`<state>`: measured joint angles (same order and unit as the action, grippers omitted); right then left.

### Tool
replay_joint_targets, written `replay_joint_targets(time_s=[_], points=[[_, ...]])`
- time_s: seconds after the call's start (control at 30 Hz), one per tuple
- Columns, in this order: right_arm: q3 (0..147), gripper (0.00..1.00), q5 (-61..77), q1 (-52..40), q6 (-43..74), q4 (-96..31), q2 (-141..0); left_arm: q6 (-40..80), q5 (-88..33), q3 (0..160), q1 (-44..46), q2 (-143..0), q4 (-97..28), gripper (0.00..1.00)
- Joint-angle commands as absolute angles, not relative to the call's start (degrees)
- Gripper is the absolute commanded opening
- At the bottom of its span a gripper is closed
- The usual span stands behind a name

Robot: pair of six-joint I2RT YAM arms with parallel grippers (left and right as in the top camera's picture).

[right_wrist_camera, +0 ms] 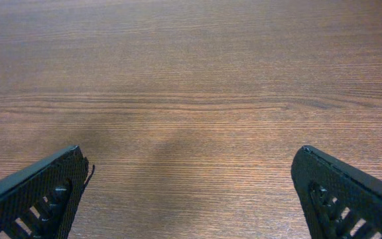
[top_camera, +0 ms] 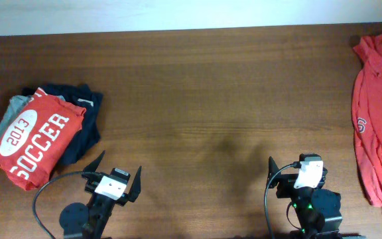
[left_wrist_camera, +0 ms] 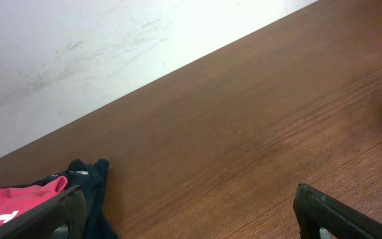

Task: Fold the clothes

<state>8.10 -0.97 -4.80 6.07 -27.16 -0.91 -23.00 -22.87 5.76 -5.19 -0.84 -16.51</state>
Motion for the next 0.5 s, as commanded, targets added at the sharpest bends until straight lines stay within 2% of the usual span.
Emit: replay_joint_targets(time_s=[0.0, 0.3, 0.47], points=[[7.73, 0.99, -0.69, -4.47, 5.72, -27.49, -0.36, -23.68, -23.09, 5.34, -4.91, -0.47, -16.53, 0.99], [7.73, 0.98, -0.69, -4.47, 5.28, -27.46, -0.36, -23.66, -23.09, 5.34, -4.91, -0.47, -16.53, 0.99], [7.73, 0.98, -1.28, -4.47, 0.43, -27.44, -0.36, -23.66, -23.29, 5.34, -4.91, -0.47, -16.29, 0.99]])
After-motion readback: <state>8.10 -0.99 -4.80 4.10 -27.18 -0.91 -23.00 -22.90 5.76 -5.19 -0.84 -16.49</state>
